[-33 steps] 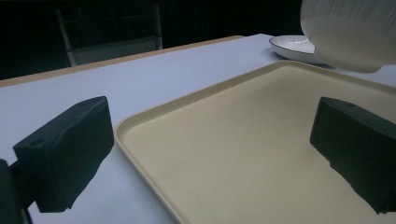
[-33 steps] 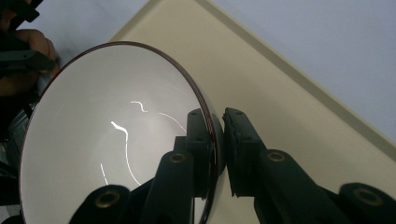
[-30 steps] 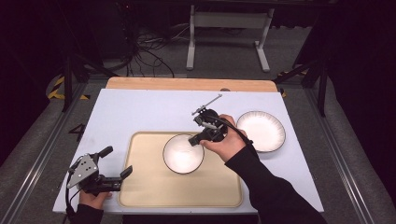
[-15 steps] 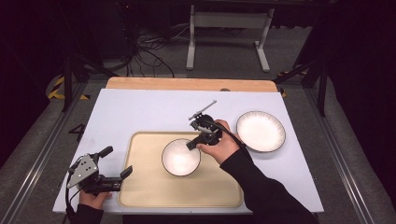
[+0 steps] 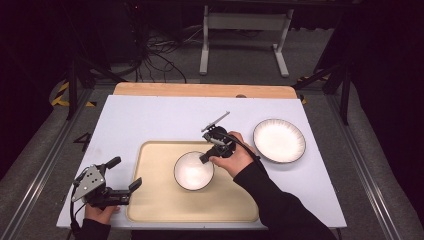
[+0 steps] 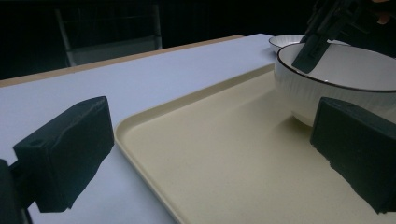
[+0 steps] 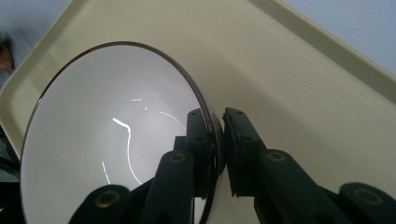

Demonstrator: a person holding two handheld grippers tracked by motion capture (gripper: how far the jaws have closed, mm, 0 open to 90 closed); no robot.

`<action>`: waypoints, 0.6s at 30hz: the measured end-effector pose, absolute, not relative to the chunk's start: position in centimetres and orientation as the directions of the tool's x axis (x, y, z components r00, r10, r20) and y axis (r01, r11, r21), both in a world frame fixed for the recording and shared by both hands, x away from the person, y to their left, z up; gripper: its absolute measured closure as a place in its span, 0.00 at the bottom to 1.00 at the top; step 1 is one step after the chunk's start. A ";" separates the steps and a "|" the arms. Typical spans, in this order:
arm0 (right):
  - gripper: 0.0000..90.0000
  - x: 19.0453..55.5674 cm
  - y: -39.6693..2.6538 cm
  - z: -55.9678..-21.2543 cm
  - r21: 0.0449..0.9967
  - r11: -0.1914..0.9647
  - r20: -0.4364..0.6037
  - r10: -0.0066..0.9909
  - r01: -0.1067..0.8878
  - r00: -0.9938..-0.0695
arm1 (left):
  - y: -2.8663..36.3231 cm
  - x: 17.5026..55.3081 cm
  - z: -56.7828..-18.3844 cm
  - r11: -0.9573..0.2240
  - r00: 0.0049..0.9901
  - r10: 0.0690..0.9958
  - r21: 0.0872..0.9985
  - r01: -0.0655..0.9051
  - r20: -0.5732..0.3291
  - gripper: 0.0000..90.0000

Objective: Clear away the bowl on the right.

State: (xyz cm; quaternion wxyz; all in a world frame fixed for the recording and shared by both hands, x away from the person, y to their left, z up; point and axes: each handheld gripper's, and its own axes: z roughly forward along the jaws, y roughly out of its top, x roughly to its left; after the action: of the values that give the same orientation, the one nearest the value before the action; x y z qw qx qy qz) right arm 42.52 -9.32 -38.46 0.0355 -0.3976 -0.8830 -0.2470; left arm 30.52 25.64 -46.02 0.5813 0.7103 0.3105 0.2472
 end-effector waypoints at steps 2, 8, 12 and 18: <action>0.90 42.5 -9.3 -38.7 0.403 0.560 0.259 0.688 0.724 -0.677 | 25.6 30.5 -46.0 -0.131 0.685 0.729 0.979 0.154 -0.010 0.00; 0.90 42.6 -9.3 -39.0 0.396 0.564 0.260 0.688 0.725 -0.677 | 25.6 30.5 -46.0 -0.131 0.684 0.729 0.979 0.155 -0.011 0.00; 0.90 42.7 -9.3 -39.3 0.391 0.573 0.246 0.689 0.720 -0.681 | 25.6 30.5 -46.0 -0.131 0.684 0.729 0.979 0.154 -0.011 0.00; 0.90 42.7 -9.4 -39.7 0.390 0.567 0.255 0.691 0.726 -0.676 | 25.6 30.5 -46.0 -0.132 0.685 0.729 0.979 0.154 -0.010 0.00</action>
State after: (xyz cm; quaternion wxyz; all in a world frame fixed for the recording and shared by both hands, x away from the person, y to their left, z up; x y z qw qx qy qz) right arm 42.69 -9.37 -39.66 0.0369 -0.4006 -0.8843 -0.2371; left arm 30.52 25.63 -46.02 0.5811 0.7104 0.3106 0.2474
